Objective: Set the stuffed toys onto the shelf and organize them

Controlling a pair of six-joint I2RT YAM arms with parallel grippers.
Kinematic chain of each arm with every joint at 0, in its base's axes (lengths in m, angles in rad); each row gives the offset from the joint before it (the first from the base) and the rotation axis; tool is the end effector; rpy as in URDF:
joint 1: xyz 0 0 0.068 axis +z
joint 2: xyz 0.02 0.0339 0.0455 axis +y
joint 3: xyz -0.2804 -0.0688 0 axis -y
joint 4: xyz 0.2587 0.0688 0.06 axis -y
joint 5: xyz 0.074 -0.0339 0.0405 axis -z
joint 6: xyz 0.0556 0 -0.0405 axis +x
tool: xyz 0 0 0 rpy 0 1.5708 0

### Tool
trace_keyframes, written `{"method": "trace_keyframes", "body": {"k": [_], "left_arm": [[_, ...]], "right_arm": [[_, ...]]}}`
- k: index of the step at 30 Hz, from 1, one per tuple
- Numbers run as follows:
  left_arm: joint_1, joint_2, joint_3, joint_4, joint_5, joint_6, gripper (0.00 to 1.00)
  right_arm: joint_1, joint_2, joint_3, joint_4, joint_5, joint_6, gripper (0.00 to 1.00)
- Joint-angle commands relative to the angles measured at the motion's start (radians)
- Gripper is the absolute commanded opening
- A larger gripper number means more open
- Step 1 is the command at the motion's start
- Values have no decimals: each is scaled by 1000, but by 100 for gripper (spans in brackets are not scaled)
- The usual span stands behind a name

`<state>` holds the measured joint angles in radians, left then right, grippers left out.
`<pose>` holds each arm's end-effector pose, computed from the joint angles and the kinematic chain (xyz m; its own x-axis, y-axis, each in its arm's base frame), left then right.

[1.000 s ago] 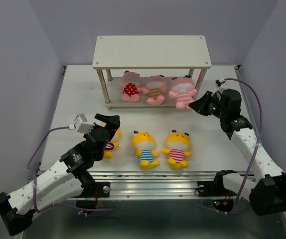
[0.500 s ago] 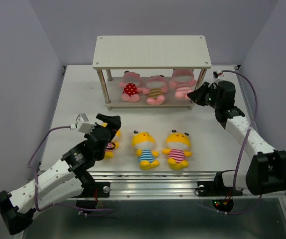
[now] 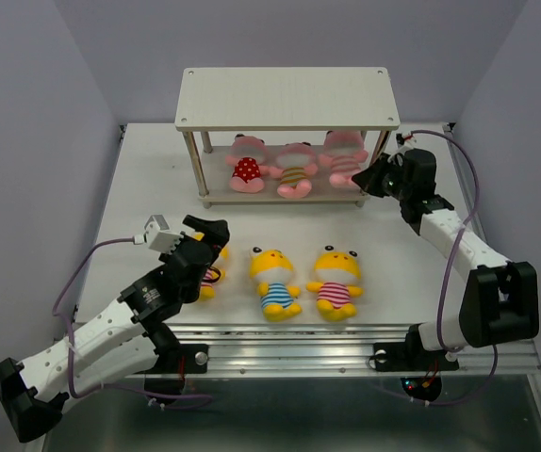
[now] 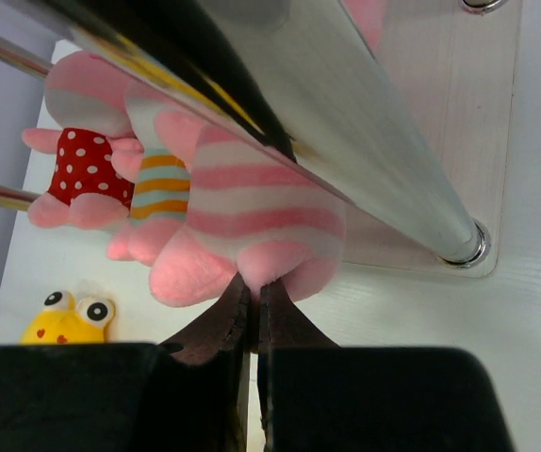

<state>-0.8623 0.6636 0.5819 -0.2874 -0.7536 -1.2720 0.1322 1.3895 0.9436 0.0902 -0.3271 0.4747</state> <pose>0.1386 -0.1033 0.2836 -0.2014 -0.8360 -0.5105 -0.1836 0.5441 -0.8187 0.3421 0.0635 0.2878 -0.5006 0.3701 -0.7826 -0.2188 0.8206 0.5280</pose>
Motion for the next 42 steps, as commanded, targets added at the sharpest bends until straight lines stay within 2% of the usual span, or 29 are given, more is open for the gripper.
{"method": "trace_keyframes", "body": {"k": [1,29,42], "left_arm": [[-1,-1,10,-29,-58,0,99],[2,22,38,-55,-62,-17,99],[2,21,32,-59,-67,-24,99]], "right_arm": [[0,5,34,80,16,-25,1],[0,141,11,137,14,5,1],[0,158,-19,174,16,24,7]]}}
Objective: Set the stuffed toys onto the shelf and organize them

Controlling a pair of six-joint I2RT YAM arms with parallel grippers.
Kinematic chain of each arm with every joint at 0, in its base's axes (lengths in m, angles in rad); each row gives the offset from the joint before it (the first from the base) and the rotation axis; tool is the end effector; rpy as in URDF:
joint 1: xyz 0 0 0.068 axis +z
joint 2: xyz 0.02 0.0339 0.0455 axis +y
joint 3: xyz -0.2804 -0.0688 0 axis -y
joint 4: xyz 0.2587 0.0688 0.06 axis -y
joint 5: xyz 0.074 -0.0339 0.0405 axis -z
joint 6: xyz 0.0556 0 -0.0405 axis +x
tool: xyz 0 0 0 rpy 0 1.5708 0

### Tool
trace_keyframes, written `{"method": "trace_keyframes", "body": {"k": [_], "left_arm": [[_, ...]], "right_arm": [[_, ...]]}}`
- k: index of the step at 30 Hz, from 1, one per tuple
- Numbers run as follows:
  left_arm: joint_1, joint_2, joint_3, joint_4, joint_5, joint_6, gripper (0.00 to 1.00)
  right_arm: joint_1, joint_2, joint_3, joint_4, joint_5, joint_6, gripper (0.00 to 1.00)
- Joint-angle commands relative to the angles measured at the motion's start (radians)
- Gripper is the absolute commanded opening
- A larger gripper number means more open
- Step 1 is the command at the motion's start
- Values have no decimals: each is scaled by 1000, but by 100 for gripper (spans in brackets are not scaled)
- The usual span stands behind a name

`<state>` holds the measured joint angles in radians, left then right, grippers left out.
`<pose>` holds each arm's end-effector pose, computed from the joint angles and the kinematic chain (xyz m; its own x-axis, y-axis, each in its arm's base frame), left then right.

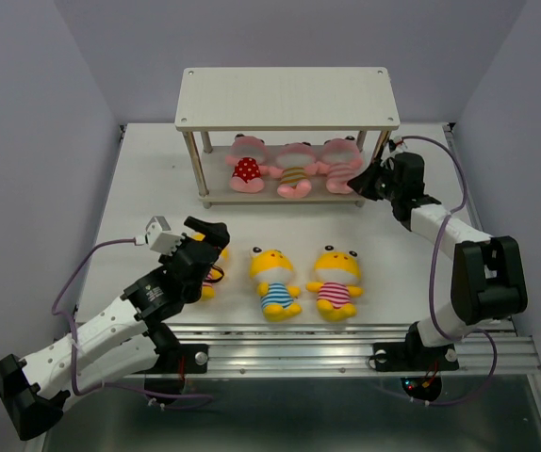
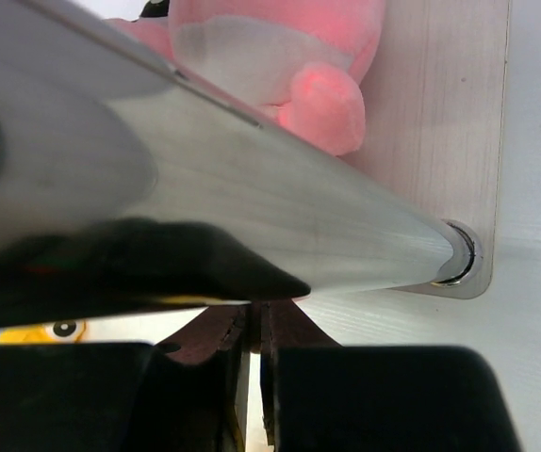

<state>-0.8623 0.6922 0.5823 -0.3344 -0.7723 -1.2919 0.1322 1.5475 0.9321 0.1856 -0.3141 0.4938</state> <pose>0.1405 -0.1043 0.2748 -0.2058 -0.8182 -0.5369 -0.2320 0.5738 -0.7855 0.3692 0.0664 0.2406 -0.5551 0.3809 -0.7394 -0.1598 0.8236 0.5442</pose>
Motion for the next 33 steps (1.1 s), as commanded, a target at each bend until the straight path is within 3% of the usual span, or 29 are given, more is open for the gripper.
{"method": "trace_keyframes", "body": {"k": [1,13,17,20,23,33], "left_arm": [[0,-8,30,-12,-48,-4,99],[0,-11,30,-17,-47,-9,99],[2,-17,27,-25,-48,-20,99],[0,-22,22,-25,-47,-23,99],[0,-25,22,-26,-48,-21,99],[2,-36,13,-32,-36,-30,99]], "right_arm": [[0,-3,-10,78,3,3,8],[0,8,-26,91,18,20,15],[0,10,-29,89,18,29,24],[0,6,-29,89,15,34,41],[0,-1,-26,89,17,37,49],[0,-44,-22,72,46,65,59]]}}
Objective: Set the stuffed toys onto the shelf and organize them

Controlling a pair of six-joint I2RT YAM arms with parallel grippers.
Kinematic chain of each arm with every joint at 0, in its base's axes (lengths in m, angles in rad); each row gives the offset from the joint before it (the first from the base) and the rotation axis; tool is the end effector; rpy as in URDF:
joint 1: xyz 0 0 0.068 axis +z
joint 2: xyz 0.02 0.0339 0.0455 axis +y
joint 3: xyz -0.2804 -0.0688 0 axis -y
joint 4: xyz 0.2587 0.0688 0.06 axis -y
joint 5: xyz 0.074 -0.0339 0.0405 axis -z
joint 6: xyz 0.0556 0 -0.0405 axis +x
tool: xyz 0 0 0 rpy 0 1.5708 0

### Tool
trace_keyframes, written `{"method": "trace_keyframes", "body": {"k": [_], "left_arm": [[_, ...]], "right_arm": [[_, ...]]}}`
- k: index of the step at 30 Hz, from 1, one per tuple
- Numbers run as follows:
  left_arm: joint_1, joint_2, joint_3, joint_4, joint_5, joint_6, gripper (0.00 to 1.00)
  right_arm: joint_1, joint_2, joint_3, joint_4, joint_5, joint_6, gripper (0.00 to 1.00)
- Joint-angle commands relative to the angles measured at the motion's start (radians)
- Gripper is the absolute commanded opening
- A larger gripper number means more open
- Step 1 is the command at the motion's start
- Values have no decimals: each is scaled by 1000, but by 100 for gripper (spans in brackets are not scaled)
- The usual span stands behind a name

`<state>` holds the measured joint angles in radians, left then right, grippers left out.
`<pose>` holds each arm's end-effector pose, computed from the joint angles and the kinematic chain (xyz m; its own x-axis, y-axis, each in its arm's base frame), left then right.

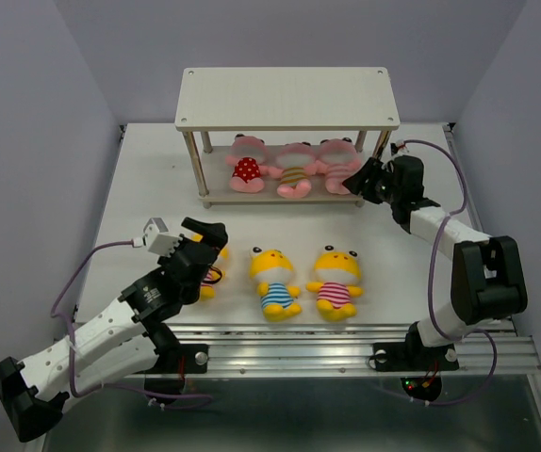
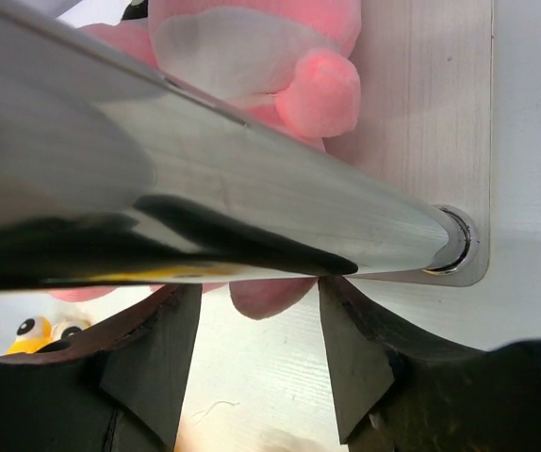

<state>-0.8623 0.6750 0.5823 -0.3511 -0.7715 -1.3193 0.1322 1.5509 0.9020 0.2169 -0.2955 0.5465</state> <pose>0.1381 -0.1016 0.2756 -0.1999 -0.8337 -0.5147 -0.2371 0.5509 -0.8002 0.3669 0.0651 0.2321 -0.5564 0.4276 -0.7125 -0.1160 0.8091 0.5761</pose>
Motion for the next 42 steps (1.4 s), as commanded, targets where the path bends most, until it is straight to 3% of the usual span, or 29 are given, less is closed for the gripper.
{"method": "trace_keyframes", "body": {"k": [1,5,6,7,20,28,33,38,42], "left_arm": [[0,-23,13,-17,-37,-3,99],[0,-29,10,-17,-37,-3,99],[0,-31,10,-15,-34,-3,99],[0,-31,10,-15,-34,-3,99],[0,-25,28,-17,34,31,99],[0,-23,5,-11,141,71,99],[0,-17,-9,-8,192,97,99],[0,-2,-25,7,219,114,99],[0,9,-38,20,236,114,99]], "right_arm": [[0,-55,8,36,32,10,62],[0,-103,6,-4,53,3,75],[0,-112,6,-11,58,0,96],[0,-121,2,-16,52,-5,100],[14,-385,-132,-192,-4,-6,100],[112,-624,-170,-557,183,56,100],[135,-719,-112,-925,217,118,100],[237,-753,-129,-1094,277,173,100],[335,-732,-143,-1087,274,213,100]]}}
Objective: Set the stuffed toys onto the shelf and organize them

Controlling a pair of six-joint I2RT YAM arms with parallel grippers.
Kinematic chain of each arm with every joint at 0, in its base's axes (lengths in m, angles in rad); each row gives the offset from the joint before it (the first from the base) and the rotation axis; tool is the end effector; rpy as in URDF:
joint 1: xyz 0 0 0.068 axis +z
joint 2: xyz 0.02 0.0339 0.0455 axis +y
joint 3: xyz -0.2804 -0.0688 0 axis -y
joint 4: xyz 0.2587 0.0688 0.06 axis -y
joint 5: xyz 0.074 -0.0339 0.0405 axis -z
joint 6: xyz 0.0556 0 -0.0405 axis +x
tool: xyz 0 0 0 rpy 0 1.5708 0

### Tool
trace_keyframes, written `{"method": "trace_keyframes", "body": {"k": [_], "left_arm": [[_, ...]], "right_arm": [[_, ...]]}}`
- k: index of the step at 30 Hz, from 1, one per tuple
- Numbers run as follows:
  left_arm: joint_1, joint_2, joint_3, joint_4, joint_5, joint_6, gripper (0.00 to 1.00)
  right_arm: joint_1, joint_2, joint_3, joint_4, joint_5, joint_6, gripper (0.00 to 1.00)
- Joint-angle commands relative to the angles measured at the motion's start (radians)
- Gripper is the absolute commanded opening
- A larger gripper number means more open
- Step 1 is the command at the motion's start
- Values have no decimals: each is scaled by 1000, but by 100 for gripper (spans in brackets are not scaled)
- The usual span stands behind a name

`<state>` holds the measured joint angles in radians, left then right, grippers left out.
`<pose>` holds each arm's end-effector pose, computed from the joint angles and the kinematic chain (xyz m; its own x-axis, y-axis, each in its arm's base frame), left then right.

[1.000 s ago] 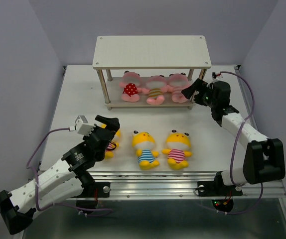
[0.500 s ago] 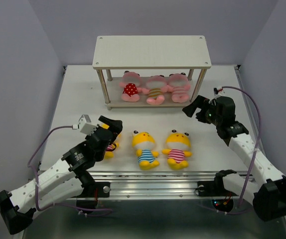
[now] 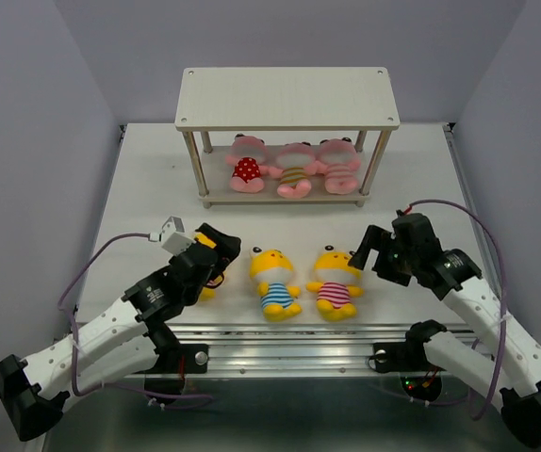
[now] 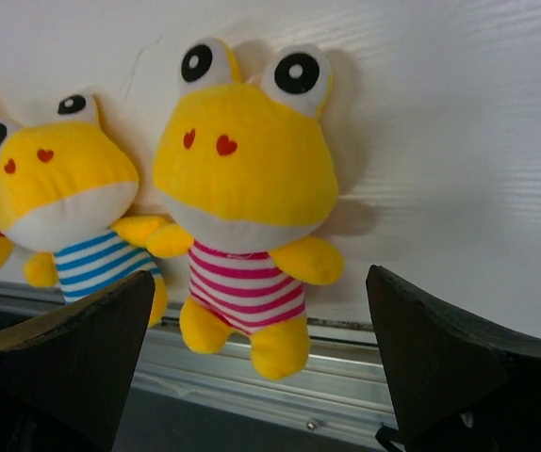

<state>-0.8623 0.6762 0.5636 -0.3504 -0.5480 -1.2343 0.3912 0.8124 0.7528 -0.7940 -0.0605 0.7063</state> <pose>0.1351 -0.1131 0.2653 -0.4215 -0.7464 -0.5151 -0.1605 0.6204 -0.7677 0.1596 0.0695 0.2639 -0.8009 0.3704 -0.4705 0.1347 0.8770 0.4613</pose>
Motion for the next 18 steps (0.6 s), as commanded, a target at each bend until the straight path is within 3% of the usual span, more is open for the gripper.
{"method": "trace_keyframes", "body": {"k": [1,13,18], "left_arm": [[0,10,-22,22,17,27,99],[0,-16,-53,10,7,-4,99],[0,-20,-64,8,8,-10,99]], "right_arm": [[104,19,8,-73,59,71,100],[596,266,126,-154,416,349,100],[682,335,146,-188,464,418,100]]}}
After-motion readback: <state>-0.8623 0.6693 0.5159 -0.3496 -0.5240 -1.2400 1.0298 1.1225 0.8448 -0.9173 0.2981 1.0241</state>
